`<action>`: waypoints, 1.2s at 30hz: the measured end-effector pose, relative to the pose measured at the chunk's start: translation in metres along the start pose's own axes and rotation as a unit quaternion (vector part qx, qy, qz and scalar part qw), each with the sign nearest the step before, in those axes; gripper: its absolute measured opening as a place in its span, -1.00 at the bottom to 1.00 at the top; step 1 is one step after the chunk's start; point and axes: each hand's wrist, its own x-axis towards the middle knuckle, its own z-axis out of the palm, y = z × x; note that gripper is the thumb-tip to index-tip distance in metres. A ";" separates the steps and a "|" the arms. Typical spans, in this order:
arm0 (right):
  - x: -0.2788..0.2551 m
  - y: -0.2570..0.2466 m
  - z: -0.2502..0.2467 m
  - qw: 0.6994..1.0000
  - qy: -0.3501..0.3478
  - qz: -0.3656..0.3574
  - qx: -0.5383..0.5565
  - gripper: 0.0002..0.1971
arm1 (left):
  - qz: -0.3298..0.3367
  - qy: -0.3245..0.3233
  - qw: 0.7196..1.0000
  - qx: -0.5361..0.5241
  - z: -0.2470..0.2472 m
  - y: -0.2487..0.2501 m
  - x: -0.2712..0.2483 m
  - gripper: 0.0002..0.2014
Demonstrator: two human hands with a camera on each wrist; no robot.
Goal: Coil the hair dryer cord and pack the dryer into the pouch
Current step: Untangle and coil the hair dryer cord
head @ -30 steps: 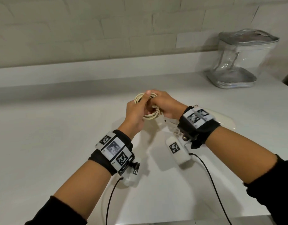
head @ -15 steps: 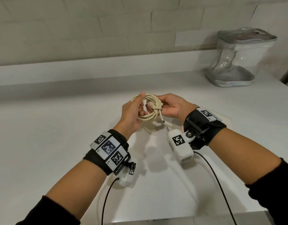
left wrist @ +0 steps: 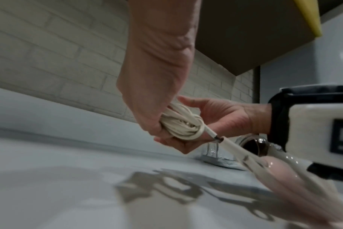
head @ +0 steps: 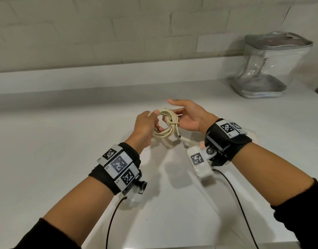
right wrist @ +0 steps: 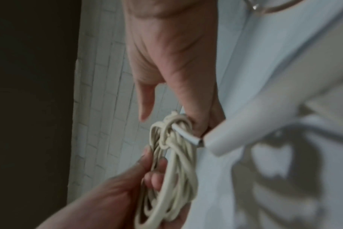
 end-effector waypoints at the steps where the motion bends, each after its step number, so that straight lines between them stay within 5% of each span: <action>1: -0.001 0.000 0.000 1.000 -0.023 0.010 -0.018 -0.94 | -0.004 0.003 1.000 -0.001 0.000 -0.001 0.000 -0.71; 9: -0.003 0.000 -0.001 0.978 -0.077 0.068 -0.179 -0.89 | -0.052 0.024 0.998 -0.009 0.002 -0.014 -0.002 -0.69; 13: 0.003 0.001 0.003 0.947 -0.029 0.073 -0.313 -0.81 | -0.097 0.009 0.995 -0.003 0.003 -0.021 -0.007 -0.73; 17: 0.013 0.004 0.013 0.876 0.005 0.054 -0.479 -0.61 | -0.108 -0.001 0.994 0.023 0.002 -0.027 -0.010 -0.83; 24: 0.011 0.013 0.030 0.771 0.028 -0.047 -0.634 -0.61 | -0.076 0.000 0.988 0.135 0.004 -0.026 -0.009 -0.72; 28: -0.005 0.041 0.033 0.624 0.004 -0.066 -0.779 -0.40 | -0.048 0.002 0.975 0.216 0.003 -0.027 0.000 -0.76; 32: -0.018 0.060 0.028 0.659 -0.037 0.002 -0.751 -0.09 | -0.087 -0.046 0.970 0.221 -0.005 -0.027 0.001 -0.68; 36: -0.020 0.071 0.020 0.623 -0.050 -0.045 -0.779 -0.15 | -0.115 -0.080 0.961 0.239 -0.020 -0.023 -0.013 -0.72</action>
